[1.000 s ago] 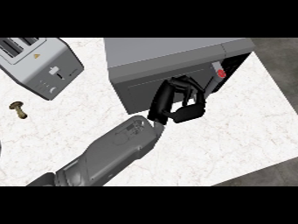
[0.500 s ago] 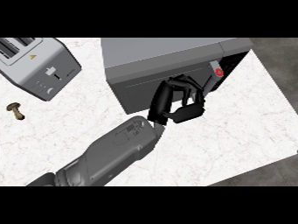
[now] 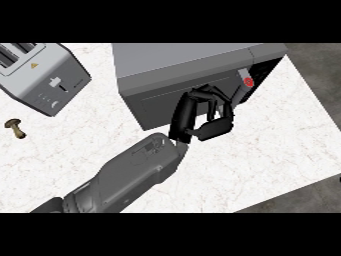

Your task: Pick up the milk, place it into the microwave and close the microwave

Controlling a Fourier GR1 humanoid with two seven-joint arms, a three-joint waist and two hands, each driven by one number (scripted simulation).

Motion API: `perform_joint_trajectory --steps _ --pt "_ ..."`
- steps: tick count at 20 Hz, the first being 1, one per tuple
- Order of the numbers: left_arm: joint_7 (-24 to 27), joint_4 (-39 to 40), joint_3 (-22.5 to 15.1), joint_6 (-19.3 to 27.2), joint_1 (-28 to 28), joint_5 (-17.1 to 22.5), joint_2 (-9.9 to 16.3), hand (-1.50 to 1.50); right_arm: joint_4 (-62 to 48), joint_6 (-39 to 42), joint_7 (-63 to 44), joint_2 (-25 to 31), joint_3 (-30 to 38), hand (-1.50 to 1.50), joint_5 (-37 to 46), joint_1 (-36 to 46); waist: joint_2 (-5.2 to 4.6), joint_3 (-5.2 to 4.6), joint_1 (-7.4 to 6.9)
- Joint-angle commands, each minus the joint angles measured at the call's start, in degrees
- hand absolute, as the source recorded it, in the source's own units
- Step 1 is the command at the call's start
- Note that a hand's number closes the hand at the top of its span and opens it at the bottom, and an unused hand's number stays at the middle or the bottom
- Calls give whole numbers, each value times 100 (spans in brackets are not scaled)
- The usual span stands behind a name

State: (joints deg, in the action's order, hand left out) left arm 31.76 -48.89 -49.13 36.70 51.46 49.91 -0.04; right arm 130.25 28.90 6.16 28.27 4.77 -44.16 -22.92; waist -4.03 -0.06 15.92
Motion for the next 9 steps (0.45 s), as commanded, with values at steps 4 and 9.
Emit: perform_joint_trajectory --steps 4,9 --pt "-3 738 345 -15 385 231 4 150 113 -5 -106 91 -21 -150 -97 22 -124 -3 71" --pt "162 748 312 83 406 309 4 150 144 -7 -157 142 -6 -150 -180 13 -115 -1 109"
